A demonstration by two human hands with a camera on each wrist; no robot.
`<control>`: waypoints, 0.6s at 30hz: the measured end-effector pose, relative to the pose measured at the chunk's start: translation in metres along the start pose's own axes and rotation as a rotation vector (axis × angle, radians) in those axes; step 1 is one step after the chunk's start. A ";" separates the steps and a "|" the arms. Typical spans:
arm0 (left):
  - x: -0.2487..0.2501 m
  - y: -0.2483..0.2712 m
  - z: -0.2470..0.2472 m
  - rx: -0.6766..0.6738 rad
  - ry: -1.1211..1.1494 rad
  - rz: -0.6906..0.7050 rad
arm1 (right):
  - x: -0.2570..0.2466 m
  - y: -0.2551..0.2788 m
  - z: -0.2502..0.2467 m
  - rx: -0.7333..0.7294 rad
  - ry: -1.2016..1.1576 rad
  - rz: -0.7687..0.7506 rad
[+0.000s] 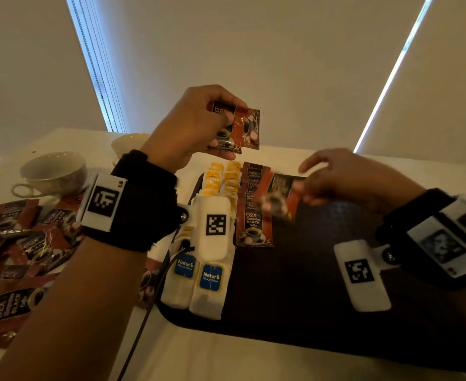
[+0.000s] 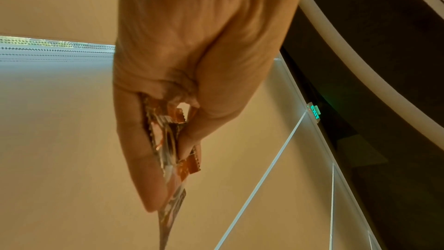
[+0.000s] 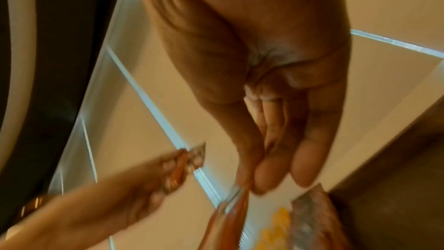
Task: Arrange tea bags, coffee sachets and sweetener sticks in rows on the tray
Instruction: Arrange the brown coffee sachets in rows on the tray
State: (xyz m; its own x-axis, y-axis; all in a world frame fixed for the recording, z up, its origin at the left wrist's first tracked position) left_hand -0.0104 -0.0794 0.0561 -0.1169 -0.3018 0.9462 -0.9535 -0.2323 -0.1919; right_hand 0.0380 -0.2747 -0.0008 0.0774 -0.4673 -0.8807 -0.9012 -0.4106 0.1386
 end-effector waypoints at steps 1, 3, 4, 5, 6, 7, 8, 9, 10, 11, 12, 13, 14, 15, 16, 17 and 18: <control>0.000 0.000 0.001 -0.003 -0.004 -0.003 | 0.009 0.000 0.012 -0.096 0.159 0.042; 0.000 0.000 0.003 -0.012 -0.017 -0.001 | 0.024 0.002 0.036 -0.257 0.367 0.103; 0.000 0.001 0.003 -0.016 -0.024 0.000 | 0.030 0.003 0.045 -0.309 0.404 0.126; 0.000 0.001 0.003 -0.020 -0.028 0.000 | 0.033 0.002 0.052 -0.342 0.413 0.143; 0.000 0.001 0.004 -0.024 -0.029 -0.001 | 0.036 0.001 0.057 -0.359 0.410 0.155; 0.001 0.001 0.004 -0.026 -0.030 -0.003 | 0.036 -0.001 0.060 -0.365 0.401 0.159; 0.000 0.001 0.004 -0.026 -0.033 -0.004 | 0.036 -0.003 0.063 -0.361 0.387 0.160; 0.001 0.001 0.004 -0.025 -0.037 -0.004 | 0.035 -0.006 0.064 -0.350 0.372 0.156; 0.001 0.001 0.004 -0.026 -0.041 -0.002 | 0.034 -0.008 0.065 -0.335 0.358 0.148; 0.001 0.001 0.004 -0.026 -0.043 -0.001 | 0.032 -0.010 0.066 -0.322 0.347 0.141; 0.001 0.001 0.004 -0.027 -0.043 0.000 | 0.031 -0.011 0.067 -0.313 0.341 0.139; 0.001 0.002 0.005 -0.029 -0.042 0.000 | 0.030 -0.012 0.068 -0.308 0.341 0.139; 0.001 0.002 0.005 -0.032 -0.041 0.001 | 0.030 -0.013 0.069 -0.310 0.344 0.142; 0.001 0.002 0.005 -0.036 -0.043 0.002 | 0.030 -0.014 0.070 -0.313 0.348 0.145; 0.001 0.002 0.005 -0.039 -0.045 0.003 | 0.030 -0.014 0.070 -0.316 0.352 0.148; 0.002 0.002 0.005 -0.038 -0.046 0.002 | 0.030 -0.015 0.071 -0.317 0.356 0.149; 0.002 0.002 0.005 -0.037 -0.048 0.001 | 0.030 -0.015 0.071 -0.316 0.362 0.148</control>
State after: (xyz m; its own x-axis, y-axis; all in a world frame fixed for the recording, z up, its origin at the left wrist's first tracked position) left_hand -0.0111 -0.0850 0.0558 -0.1050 -0.3460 0.9323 -0.9632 -0.1977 -0.1818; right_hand 0.0237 -0.2271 -0.0617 0.1521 -0.7571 -0.6354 -0.7446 -0.5105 0.4300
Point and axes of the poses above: each hand's wrist, its own y-axis away from the middle knuckle, its own z-axis out of the palm, x = y × z, the point moved 8 cm from there along -y, towards the middle knuckle, and after that the axes turned 2 degrees about -z, right-handed, at the moved point
